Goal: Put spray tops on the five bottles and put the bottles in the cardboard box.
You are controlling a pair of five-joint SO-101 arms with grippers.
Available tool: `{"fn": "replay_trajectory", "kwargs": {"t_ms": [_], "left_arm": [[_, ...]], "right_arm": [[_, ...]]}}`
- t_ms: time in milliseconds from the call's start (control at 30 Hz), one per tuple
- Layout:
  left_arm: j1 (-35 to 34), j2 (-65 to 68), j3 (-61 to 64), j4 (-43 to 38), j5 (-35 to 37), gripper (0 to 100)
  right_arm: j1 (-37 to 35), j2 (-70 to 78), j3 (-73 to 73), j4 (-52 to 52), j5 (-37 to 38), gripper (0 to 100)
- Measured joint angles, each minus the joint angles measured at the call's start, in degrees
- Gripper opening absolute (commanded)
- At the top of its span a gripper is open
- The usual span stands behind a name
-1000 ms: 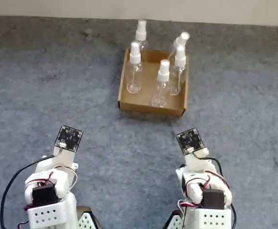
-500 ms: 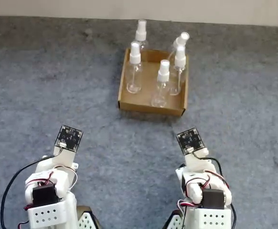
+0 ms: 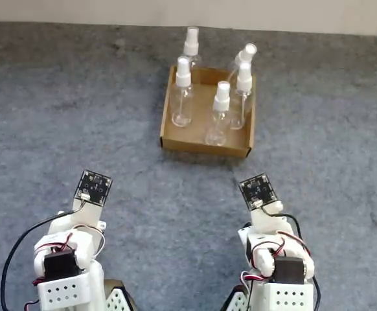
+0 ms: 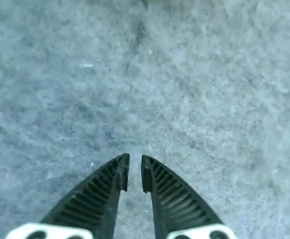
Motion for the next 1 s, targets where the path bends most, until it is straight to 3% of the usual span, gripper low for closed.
{"fn": "replay_trajectory", "kwargs": {"t_ms": [733,1000], "left_arm": [[0.4,0.0,0.0,0.1,0.0,1],[18.6,0.0,0.0,0.1,0.0,1]], "right_arm": [[0.0,0.0,0.0,0.0,0.0,1.3],[0.0,0.0,0.0,0.0,0.0,1.3]]}}
